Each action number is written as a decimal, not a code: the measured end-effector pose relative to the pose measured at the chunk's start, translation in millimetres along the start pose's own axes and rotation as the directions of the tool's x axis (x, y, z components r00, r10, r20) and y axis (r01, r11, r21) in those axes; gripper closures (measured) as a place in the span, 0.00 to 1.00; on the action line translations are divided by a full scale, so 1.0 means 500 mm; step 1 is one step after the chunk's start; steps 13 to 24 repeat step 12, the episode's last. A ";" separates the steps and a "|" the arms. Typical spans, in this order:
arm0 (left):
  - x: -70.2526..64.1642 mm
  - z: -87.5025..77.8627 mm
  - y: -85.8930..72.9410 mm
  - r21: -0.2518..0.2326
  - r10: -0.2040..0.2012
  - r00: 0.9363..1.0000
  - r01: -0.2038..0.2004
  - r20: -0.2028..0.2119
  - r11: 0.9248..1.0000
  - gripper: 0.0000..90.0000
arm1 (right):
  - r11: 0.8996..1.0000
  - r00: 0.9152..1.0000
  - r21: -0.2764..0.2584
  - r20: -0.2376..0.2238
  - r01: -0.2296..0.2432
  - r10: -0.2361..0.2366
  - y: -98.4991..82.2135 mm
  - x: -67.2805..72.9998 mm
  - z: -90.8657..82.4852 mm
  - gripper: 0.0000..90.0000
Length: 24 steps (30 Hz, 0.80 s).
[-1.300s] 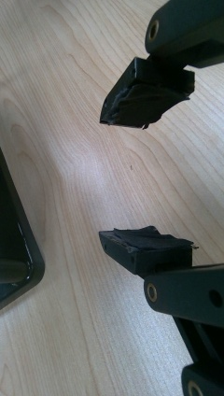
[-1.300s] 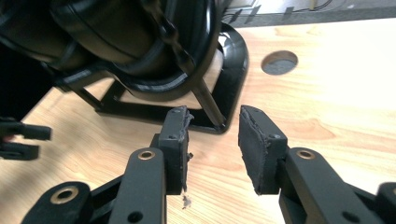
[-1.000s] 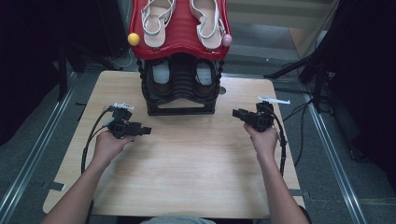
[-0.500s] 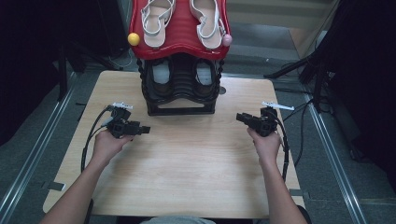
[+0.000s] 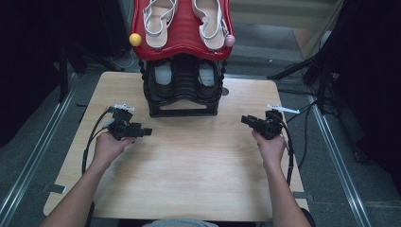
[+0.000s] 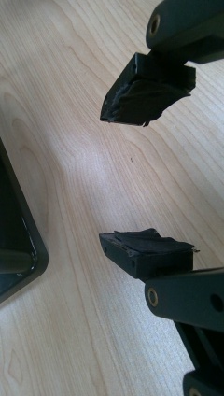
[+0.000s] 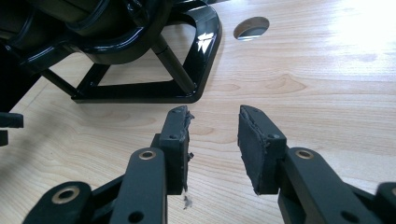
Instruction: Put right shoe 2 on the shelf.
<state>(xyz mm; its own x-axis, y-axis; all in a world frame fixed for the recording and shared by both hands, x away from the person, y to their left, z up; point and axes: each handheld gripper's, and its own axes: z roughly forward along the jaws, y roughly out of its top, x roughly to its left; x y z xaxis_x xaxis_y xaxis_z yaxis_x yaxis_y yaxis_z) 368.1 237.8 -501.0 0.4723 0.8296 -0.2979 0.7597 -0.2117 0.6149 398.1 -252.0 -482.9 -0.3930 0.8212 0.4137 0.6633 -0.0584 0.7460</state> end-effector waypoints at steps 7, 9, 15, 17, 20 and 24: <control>-0.001 0.005 -0.001 0.007 0.013 1.000 -0.013 0.005 1.000 0.38 | 1.000 1.000 0.017 0.004 0.010 -0.010 -0.004 0.000 0.008 0.72; -0.001 0.006 -0.001 0.006 0.011 1.000 -0.011 0.012 1.000 0.37 | 1.000 1.000 0.021 0.001 0.017 -0.017 -0.005 0.000 0.011 0.72; 0.000 0.006 -0.001 0.001 0.008 1.000 -0.008 0.026 1.000 0.37 | 0.999 1.000 0.033 0.003 0.022 -0.023 -0.007 0.001 0.015 0.72; 0.000 0.006 -0.001 0.001 0.008 1.000 -0.008 0.026 1.000 0.37 | 0.999 1.000 0.033 0.003 0.022 -0.023 -0.007 0.001 0.015 0.72; 0.000 0.006 -0.001 0.001 0.008 1.000 -0.008 0.026 1.000 0.37 | 0.999 1.000 0.033 0.003 0.022 -0.023 -0.007 0.001 0.015 0.72; 0.000 0.006 -0.001 0.001 0.008 1.000 -0.008 0.026 1.000 0.37 | 0.999 1.000 0.033 0.003 0.022 -0.023 -0.007 0.001 0.015 0.72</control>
